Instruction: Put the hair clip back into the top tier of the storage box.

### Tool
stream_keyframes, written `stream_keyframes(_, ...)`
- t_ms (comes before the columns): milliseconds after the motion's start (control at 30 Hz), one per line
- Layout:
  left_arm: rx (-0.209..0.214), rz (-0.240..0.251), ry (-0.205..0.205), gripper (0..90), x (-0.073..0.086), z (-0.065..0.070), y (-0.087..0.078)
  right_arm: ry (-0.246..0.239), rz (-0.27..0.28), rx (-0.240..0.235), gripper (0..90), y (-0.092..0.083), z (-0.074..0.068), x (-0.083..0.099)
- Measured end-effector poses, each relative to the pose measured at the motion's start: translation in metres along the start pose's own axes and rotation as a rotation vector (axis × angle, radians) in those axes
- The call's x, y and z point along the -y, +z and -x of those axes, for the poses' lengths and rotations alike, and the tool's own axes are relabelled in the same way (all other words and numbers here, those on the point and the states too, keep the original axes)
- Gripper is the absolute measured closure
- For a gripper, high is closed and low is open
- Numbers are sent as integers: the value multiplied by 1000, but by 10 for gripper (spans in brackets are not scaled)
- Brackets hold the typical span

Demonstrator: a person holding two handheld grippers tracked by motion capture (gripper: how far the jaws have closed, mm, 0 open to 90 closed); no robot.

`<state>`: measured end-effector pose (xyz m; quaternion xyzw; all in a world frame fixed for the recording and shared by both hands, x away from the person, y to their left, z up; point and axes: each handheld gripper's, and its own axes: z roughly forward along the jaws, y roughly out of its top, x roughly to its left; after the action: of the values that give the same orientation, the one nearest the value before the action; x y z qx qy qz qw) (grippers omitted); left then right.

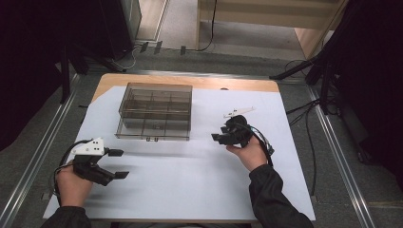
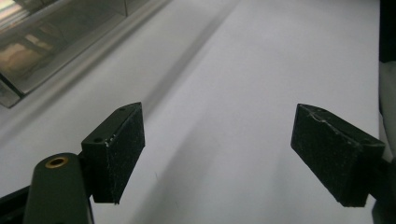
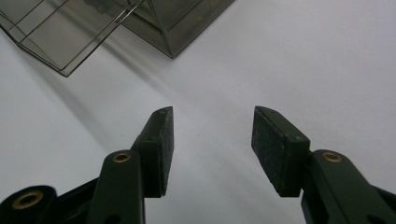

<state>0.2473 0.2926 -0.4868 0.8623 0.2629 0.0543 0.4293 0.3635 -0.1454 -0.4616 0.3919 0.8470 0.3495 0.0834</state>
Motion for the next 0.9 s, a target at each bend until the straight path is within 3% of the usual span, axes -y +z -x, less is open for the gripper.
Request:
stream_keyframes(67, 13, 3, -3, 187, 0, -1, 0, 5, 1, -1, 506, 0, 0, 0)
stream_keyframes(167, 16, 26, 1, 187, -1, -2, -3, 20, 58, -23, 488, -8, -4, -3)
stream_keyframes(267, 21, 32, -10, 187, -1, -5, -4, 16, 56, -26, 481, -10, -6, -6)
stream_keyframes(300, 25, 35, -27, 187, 0, -7, -3, 16, 34, -31, 479, -9, -5, -8)
stream_keyframes(533, 37, 30, -33, 186, 0, -10, -5, 48, -28, -29, 481, -2, 0, -5)
stream_keyframes(633, 21, 19, -35, 178, -1, -8, -6, 23, -44, -28, 479, -1, -1, -4)
stream_keyframes(833, 11, 19, -37, 170, -4, -9, -7, 19, -59, -20, 477, -2, -3, -2)
stream_keyframes(900, 2, 14, -35, 170, -3, -9, -7, 8, -68, 5, 478, -3, -2, -2)
